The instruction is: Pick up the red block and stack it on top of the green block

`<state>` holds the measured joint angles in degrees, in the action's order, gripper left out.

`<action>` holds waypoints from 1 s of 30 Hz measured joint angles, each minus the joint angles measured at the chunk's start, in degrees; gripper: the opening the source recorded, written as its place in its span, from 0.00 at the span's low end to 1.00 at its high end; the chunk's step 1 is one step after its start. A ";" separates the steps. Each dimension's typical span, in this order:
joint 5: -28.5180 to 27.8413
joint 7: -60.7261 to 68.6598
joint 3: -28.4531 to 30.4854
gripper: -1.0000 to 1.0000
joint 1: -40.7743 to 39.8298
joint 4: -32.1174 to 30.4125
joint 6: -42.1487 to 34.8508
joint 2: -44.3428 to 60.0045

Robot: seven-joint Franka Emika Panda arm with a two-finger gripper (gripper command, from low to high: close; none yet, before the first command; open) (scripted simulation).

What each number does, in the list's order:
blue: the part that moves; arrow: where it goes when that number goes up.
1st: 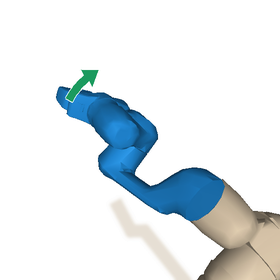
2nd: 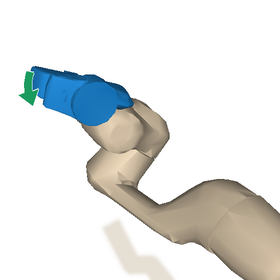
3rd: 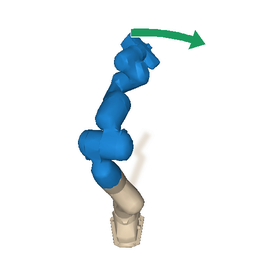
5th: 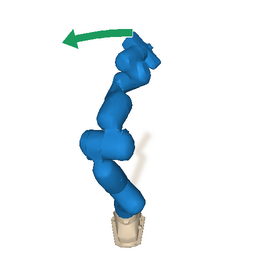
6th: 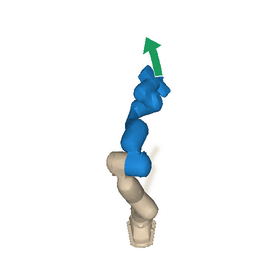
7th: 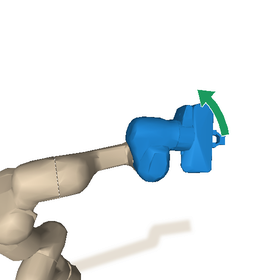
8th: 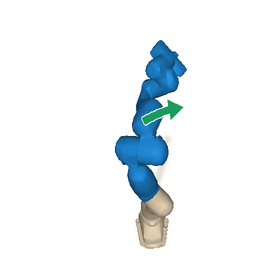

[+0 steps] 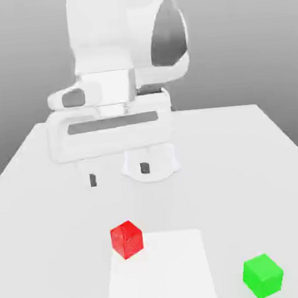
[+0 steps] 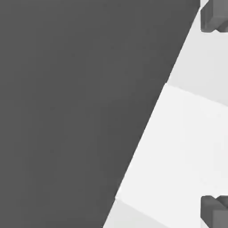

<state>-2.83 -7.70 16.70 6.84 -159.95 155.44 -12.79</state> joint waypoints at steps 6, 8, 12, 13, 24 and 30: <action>5.10 12.24 0.15 0.50 -0.14 -4.22 10.74 14.43; 9.42 15.49 -2.19 0.50 -1.29 -3.79 13.48 17.86; 15.75 20.03 -9.73 0.00 -7.24 -2.95 18.69 24.18; 15.75 20.03 -9.73 0.00 -7.24 -2.95 18.69 24.18; 7.10 13.88 -5.21 0.00 -5.01 -3.95 12.91 17.14; 0.26 8.76 -6.11 0.00 -4.74 -3.51 5.22 9.94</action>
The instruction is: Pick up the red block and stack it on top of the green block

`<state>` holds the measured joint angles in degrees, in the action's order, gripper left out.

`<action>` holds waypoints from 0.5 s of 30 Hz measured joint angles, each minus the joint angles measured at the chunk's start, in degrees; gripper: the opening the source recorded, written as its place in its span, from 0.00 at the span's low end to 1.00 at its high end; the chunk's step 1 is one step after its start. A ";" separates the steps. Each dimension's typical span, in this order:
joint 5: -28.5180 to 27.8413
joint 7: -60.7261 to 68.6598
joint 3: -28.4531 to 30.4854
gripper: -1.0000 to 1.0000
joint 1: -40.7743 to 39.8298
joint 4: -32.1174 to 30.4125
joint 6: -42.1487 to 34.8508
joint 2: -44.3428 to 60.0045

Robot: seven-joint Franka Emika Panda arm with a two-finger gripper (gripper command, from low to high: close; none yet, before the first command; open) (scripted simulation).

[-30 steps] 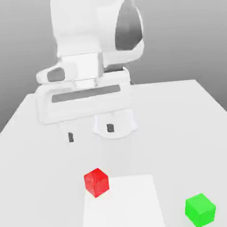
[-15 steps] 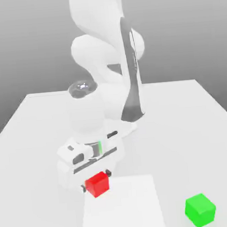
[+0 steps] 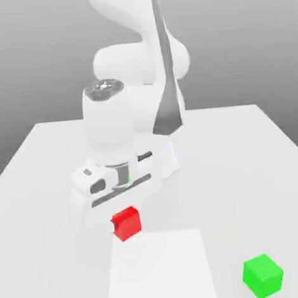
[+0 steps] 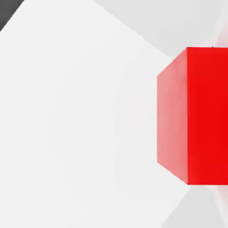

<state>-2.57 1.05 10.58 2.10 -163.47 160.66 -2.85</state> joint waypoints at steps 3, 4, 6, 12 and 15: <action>-0.63 -0.80 -2.37 0.00 5.08 5.50 -3.35 2.09; -0.59 -0.90 -3.58 0.00 6.29 7.53 -4.45 3.02; -0.30 -0.98 -5.74 0.00 9.42 11.66 -6.62 4.97; 1.66 -0.38 -12.01 0.00 17.67 23.52 -12.13 11.49; 1.48 -0.59 -12.63 0.00 18.49 25.07 -8.17 17.02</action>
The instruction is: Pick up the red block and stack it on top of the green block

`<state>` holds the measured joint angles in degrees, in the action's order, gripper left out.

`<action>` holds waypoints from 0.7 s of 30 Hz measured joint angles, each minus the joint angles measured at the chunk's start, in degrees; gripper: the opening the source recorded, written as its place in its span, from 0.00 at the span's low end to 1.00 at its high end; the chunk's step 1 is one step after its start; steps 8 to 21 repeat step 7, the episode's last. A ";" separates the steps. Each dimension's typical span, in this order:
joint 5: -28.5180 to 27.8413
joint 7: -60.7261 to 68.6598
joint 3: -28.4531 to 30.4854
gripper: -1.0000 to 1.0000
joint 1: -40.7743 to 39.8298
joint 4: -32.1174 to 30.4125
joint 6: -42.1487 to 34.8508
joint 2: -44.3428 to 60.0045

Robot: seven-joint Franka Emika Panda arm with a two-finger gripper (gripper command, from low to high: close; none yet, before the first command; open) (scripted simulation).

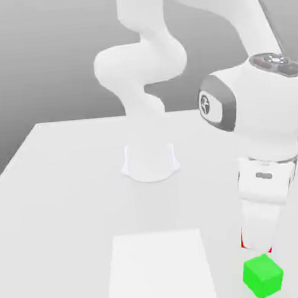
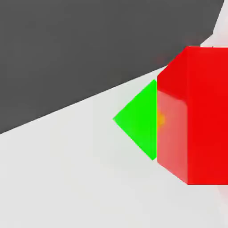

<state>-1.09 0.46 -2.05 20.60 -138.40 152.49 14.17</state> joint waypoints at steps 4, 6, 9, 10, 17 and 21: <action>-0.19 -0.14 0.19 1.00 0.28 0.30 3.07 3.40; -0.19 -0.14 0.19 1.00 0.28 0.30 3.07 3.40; -0.19 -0.14 0.19 1.00 0.28 0.30 3.07 3.40; -0.19 -0.14 0.19 1.00 0.28 0.30 3.07 3.40; -0.19 -0.14 0.19 1.00 0.28 0.30 3.07 3.40; -0.19 -0.14 0.19 1.00 0.28 0.30 3.07 3.40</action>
